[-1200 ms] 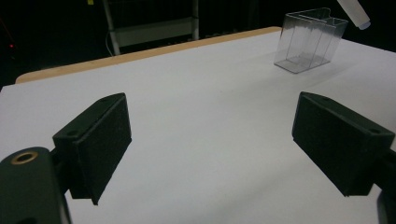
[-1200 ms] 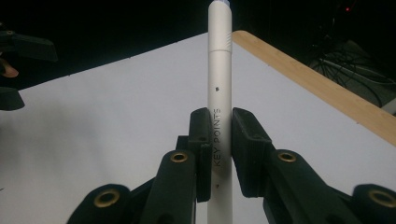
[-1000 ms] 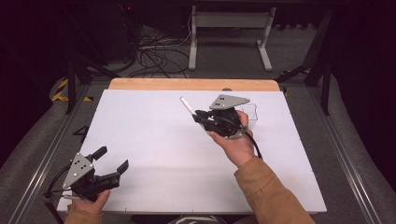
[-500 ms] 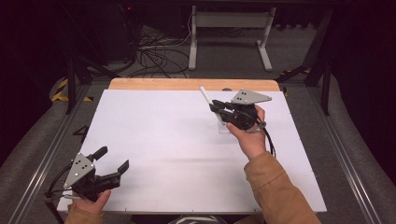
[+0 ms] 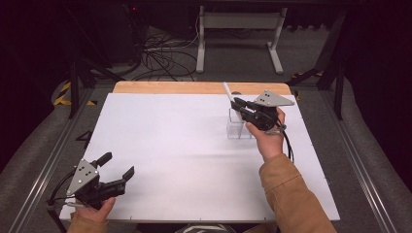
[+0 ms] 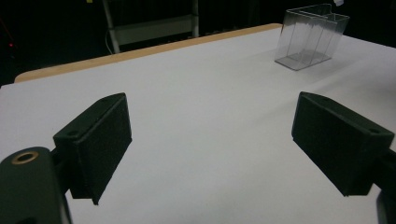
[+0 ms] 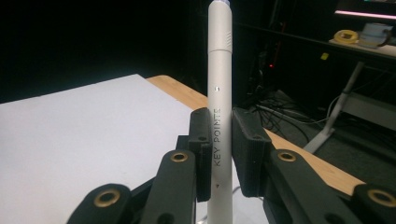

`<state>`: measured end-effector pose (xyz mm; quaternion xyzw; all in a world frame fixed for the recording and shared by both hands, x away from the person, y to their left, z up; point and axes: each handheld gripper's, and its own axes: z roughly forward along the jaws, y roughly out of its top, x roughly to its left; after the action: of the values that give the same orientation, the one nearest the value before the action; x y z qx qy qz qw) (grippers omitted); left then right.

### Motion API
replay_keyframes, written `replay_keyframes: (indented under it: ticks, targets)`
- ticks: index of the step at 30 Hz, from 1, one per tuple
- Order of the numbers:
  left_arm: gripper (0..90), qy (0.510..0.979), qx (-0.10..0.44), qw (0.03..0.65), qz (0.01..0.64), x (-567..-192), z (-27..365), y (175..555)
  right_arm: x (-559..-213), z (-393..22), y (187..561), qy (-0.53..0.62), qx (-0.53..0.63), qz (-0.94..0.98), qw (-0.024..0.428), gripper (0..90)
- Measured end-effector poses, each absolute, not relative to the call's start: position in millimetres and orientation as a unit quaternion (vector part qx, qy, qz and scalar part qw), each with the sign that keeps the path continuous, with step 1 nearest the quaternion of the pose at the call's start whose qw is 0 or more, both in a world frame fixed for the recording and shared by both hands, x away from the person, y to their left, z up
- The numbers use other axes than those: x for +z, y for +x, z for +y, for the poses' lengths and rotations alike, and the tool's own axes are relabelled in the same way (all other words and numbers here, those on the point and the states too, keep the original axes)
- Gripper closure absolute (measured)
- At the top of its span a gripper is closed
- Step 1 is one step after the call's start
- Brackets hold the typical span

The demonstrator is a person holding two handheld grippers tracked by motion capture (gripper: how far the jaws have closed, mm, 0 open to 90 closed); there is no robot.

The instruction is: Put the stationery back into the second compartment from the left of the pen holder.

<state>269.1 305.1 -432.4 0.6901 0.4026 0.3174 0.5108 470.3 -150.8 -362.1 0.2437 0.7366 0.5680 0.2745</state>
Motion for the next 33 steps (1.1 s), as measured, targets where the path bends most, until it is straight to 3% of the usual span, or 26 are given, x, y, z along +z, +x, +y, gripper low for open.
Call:
replay_keyframes:
  ticks: [11, 33]
  targets:
    - [12.8, 0.690, 0.316, 0.511, 0.404, -432.7, 305.1, 269.3, -372.8, -166.4, 486.3, 0.267, 0.571, 0.718, 0.295, 78.9]
    - [12.8, 0.690, 0.317, 0.511, 0.404, -432.7, 305.1, 269.2, -392.3, -176.7, 499.2, 0.297, 0.565, 0.712, 0.292, 78.9]
